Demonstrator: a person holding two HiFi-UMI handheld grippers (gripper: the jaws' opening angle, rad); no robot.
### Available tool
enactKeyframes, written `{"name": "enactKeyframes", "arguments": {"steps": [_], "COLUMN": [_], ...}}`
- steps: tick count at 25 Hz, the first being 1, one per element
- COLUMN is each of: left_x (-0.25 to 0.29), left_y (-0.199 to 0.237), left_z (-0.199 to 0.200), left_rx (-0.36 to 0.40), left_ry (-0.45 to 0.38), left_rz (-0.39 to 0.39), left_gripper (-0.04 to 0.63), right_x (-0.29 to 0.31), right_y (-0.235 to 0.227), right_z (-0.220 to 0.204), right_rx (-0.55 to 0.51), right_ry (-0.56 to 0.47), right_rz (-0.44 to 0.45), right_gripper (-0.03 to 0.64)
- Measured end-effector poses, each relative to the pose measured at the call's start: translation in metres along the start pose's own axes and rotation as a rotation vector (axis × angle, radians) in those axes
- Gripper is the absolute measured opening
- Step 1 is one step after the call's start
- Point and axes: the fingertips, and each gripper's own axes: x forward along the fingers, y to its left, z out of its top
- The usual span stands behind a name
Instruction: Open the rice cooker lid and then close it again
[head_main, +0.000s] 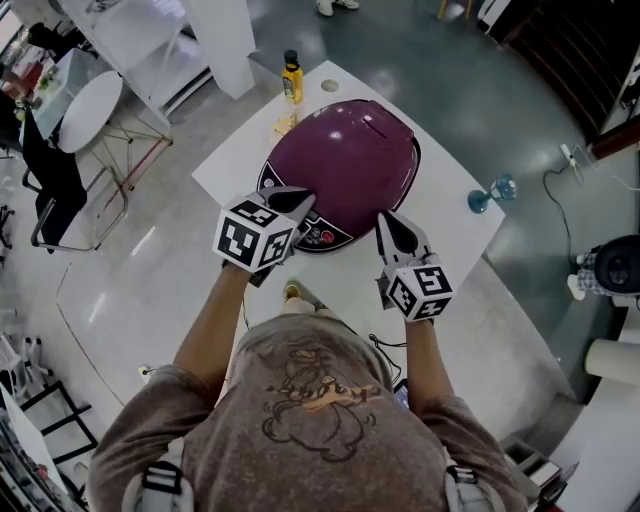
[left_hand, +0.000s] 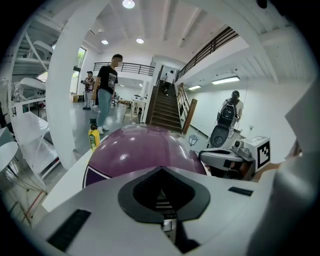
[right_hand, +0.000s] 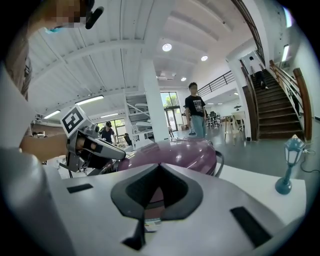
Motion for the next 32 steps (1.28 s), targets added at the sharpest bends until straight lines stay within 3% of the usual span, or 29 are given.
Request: {"name": "enactKeyframes", "arguments": {"steps": [6,10,22,32], "left_x": [-0.004,-0.018,-0.087,-0.113], "left_y": [0.000,-0.003,-0.010,-0.019], "left_z": [0.002,0.012,0.012,-0.038], "left_rx": [-0.016,-0.004,-0.011,0.004], "left_ry": [-0.033,-0.123,-0.423,-0.499], "left_rz": [0.016,0.046,0.028,0.009], "left_gripper": [0.020,0.020,0.020,0.020], "right_x": [-0.002,-0.011,-0.057,-0.084], "right_y": [0.002,0.008,0.029,0.067], "right_z": [0.003,0.017,0.027,-0.013], "right_rx": [0.010,-0.015,-0.038,-0.033], "right_ry": [0.011,-0.022,-0.147,-0.184], "right_rz": [0.049,0.070,-0.038,-0.119], "right_gripper": [-0.010,-0.003,-0.002,-0.002]}}
